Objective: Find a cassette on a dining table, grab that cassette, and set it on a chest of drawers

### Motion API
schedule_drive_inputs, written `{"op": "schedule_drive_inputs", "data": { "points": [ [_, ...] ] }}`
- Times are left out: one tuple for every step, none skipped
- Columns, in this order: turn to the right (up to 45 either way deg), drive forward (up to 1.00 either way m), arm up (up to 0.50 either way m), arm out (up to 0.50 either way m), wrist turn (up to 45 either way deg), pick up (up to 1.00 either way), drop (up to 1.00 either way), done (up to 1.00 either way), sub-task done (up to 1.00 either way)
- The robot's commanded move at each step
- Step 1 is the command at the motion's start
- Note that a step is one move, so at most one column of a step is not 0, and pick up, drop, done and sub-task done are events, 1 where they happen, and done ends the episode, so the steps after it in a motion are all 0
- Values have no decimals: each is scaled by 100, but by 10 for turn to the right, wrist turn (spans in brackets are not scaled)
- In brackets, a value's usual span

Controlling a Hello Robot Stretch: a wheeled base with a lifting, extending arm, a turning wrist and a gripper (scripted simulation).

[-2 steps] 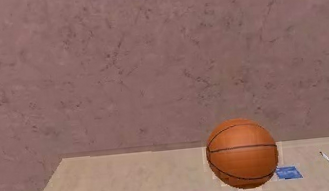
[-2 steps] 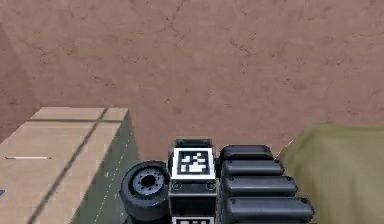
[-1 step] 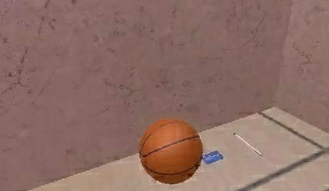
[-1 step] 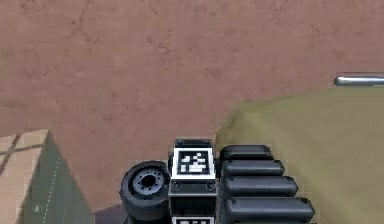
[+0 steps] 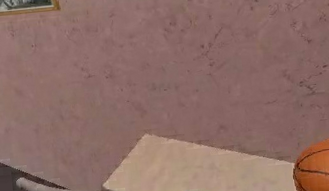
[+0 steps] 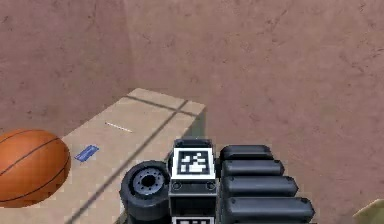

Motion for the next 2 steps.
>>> {"op": "schedule_drive_inputs", "data": {
  "points": [
    [-450,0,0,0,0,0,0,0,0],
    [-90,0,0,0,0,0,0,0,0]
  ]
}}
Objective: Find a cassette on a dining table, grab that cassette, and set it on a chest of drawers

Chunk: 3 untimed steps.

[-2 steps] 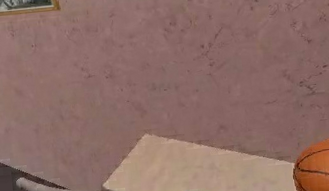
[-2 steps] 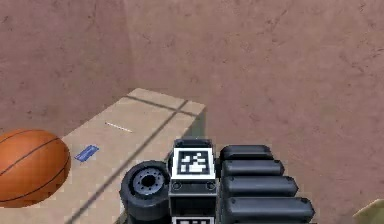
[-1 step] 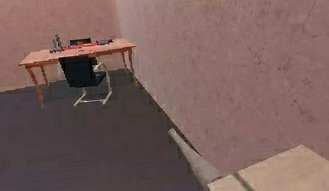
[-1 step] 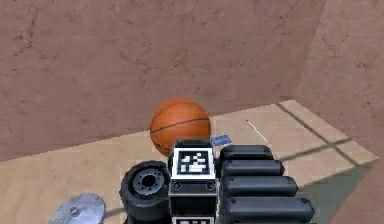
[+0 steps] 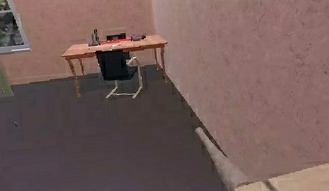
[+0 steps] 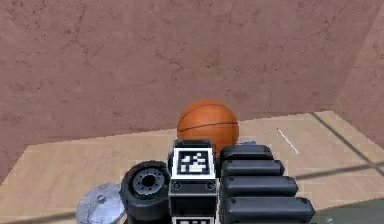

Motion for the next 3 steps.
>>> {"op": "schedule_drive_inputs", "data": {
  "points": [
    [0,0,0,30,0,0,0,0,0],
    [0,0,0,0,450,0,0,0,0],
    [0,0,0,0,450,0,0,0,0]
  ]
}}
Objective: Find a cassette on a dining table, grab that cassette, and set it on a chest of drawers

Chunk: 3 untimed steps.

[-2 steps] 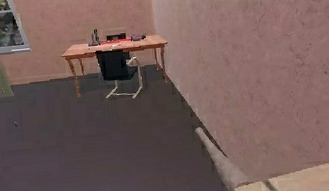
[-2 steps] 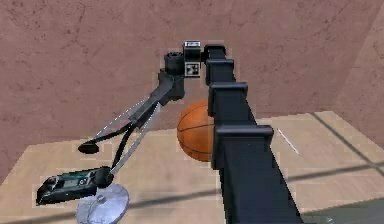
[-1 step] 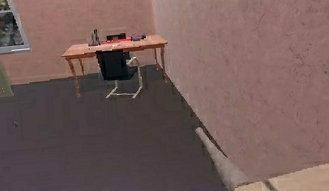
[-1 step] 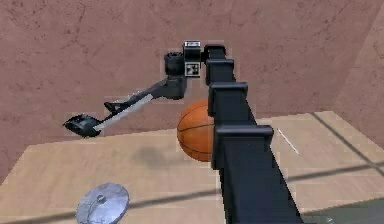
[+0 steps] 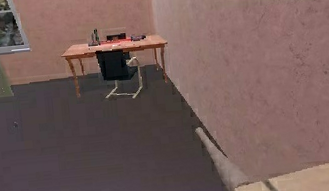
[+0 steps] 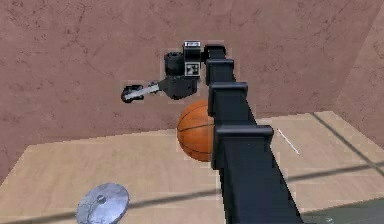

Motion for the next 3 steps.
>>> {"op": "schedule_drive_inputs", "data": {
  "points": [
    [0,0,0,0,420,0,0,0,0],
    [0,0,-28,0,0,0,0,0,0],
    [0,0,0,0,0,0,100,0,0]
  ]
}}
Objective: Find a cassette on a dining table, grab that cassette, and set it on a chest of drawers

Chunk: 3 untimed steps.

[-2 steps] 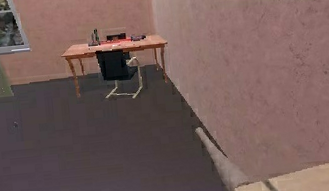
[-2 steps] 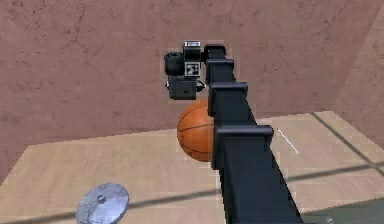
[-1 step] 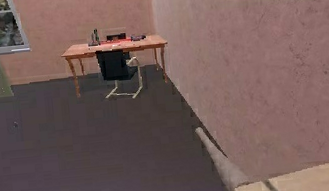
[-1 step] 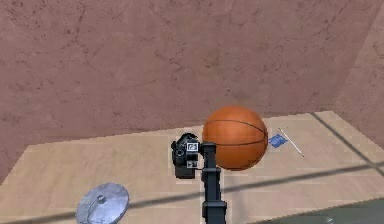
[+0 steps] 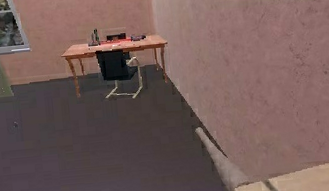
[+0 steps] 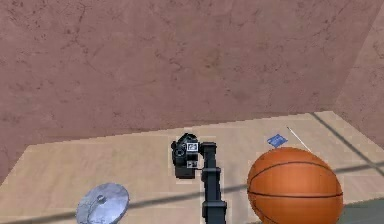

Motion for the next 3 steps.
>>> {"op": "schedule_drive_inputs", "data": {
  "points": [
    [0,0,10,0,0,0,0,0,0],
    [0,0,0,-8,0,0,0,0,0],
    [0,0,0,0,0,0,0,100,0]
  ]
}}
